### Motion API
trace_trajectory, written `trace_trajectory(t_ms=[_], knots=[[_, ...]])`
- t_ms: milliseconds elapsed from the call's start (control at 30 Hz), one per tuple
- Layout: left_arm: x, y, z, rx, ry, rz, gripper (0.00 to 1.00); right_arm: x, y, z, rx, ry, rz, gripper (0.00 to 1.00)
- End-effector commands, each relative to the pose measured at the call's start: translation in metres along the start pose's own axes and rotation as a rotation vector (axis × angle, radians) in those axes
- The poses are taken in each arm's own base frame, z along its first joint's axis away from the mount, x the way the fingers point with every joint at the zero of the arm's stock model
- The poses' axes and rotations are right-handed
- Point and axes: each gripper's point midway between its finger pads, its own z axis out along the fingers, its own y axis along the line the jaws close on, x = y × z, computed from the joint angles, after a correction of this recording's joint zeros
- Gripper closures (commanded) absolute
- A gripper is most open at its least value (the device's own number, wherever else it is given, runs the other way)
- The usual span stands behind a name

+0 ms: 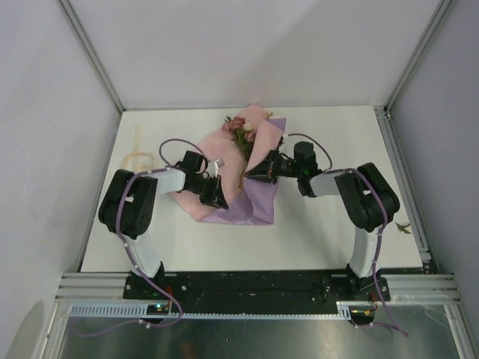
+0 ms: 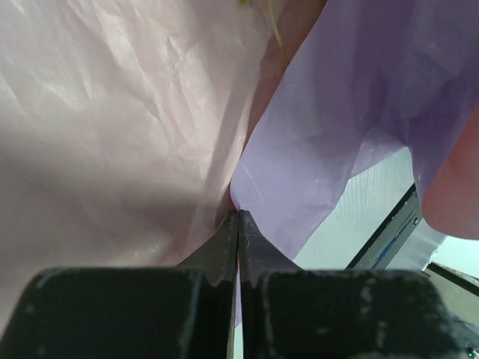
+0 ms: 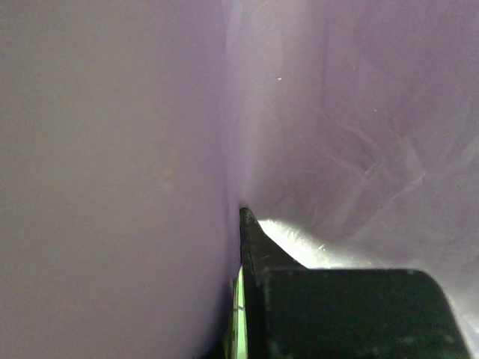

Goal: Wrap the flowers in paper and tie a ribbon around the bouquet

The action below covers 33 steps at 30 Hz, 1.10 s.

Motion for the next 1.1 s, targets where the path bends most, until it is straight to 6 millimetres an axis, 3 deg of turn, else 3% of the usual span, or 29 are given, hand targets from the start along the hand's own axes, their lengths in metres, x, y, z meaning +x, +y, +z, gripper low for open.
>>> trace_trajectory(t_ms=[0,400,733,800,933,1067], knots=[[-0.018,-0.008,0.006,0.041,-0.036,0.008,1.00,-0.008,0.003,0.019,-0.009,-0.022,-0.047,1.00],[-0.018,0.000,0.016,0.036,-0.034,0.002,1.00,0.003,-0.028,0.059,0.019,0.011,-0.014,1.00],[-0.020,0.000,0.015,0.044,-0.042,0.005,0.99,0.014,-0.068,0.071,0.063,0.034,0.031,0.99],[-0.021,-0.002,0.011,0.048,-0.053,0.007,0.90,0.014,-0.075,0.072,0.068,0.035,0.042,0.85],[-0.026,-0.003,-0.005,0.054,-0.103,0.019,0.69,0.013,-0.082,0.073,0.076,0.027,0.054,0.44],[-0.037,-0.002,-0.016,0.045,-0.167,0.050,0.48,0.010,-0.080,0.075,0.063,0.011,0.052,0.25]])
